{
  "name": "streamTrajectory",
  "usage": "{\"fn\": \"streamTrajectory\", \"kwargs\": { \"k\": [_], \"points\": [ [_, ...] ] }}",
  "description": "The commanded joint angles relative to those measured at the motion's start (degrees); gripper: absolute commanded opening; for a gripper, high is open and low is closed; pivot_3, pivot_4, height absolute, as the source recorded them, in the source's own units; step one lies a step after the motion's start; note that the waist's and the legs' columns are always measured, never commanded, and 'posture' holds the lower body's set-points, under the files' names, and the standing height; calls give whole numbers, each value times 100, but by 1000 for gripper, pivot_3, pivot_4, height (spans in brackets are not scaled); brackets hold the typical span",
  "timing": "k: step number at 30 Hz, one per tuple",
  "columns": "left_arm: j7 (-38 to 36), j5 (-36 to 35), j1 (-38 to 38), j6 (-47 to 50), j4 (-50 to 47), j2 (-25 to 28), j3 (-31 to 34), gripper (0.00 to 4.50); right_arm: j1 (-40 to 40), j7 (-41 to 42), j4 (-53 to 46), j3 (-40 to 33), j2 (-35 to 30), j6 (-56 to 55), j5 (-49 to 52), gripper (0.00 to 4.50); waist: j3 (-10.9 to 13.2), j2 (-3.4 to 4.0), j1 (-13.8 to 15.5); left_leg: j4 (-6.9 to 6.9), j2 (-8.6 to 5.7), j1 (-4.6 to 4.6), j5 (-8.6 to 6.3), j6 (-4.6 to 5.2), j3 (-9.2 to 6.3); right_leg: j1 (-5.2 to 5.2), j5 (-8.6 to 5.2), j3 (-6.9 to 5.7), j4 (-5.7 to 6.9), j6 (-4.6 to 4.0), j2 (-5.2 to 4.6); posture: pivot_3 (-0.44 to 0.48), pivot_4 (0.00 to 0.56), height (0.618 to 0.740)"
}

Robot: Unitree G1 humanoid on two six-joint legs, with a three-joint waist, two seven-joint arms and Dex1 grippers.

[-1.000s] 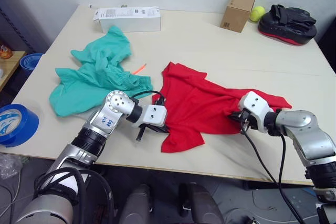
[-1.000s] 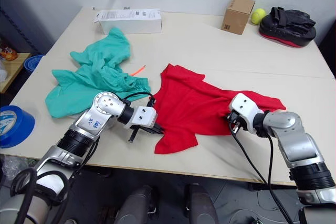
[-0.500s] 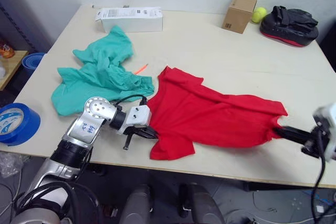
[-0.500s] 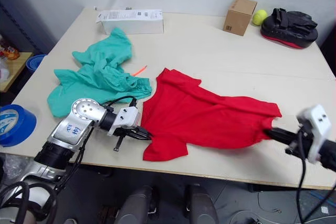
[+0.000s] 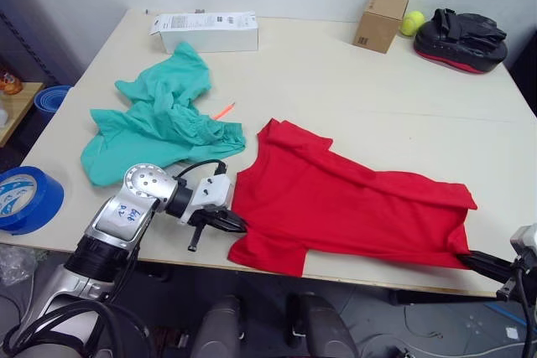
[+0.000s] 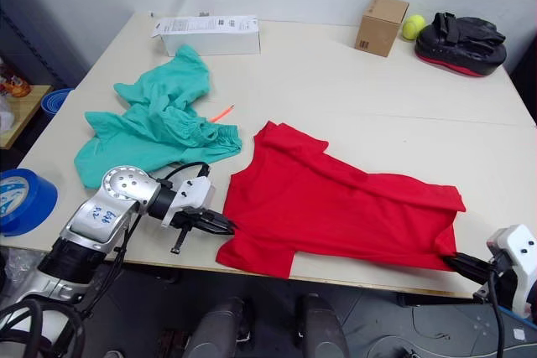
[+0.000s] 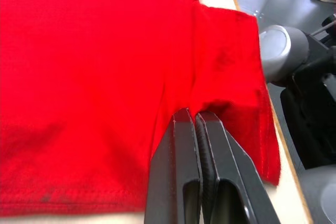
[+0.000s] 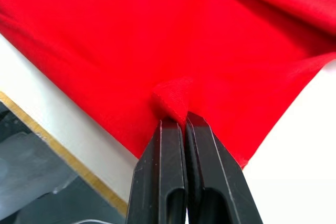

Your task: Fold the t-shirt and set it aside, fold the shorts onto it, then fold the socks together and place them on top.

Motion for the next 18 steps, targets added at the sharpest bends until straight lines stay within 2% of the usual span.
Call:
{"fn": "streamTrajectory", "kwargs": {
  "k": [1, 5, 11, 14, 18],
  "points": [
    [-45, -154, 123, 124, -313, 167, 140, 0, 47, 173, 26, -19, -149, -86, 70, 51, 0, 0, -3, 0, 0, 0, 0, 0, 0, 0, 0, 0, -1, 0, 0, 0, 150, 740],
    [-13, -221, 346, 238, -523, 311, 155, 0, -179, 388, -54, 248, -433, -7, 73, 51, -2, 5, -17, 1, 1, 0, -1, 0, -1, 1, 0, 0, -3, 0, -4, 0, 150, 740],
    [-102, -220, 406, 326, -609, 470, 68, 0, -738, 774, 511, 1246, -1214, -401, -512, 51, -3, 5, -11, -1, 1, 1, -1, -1, -2, 1, -3, -2, -6, -6, -4, 0, 150, 740],
    [-150, 2, 145, 94, -258, 429, -72, 0, -1702, 828, 1215, 1973, -1528, -766, -913, 51, -2, 5, -8, 1, 1, -2, -3, 2, -2, 1, -3, -4, -12, -6, -4, 0, 150, 740],
    [-153, 97, -340, 33, 263, 225, -161, 0, -3131, 865, 1985, 2696, -1536, -827, -1144, 51, -1, 8, -19, 11, -1, -4, 0, 6, 1, 2, 3, -4, -12, -5, -4, 0, 150, 740]
  ]
}}
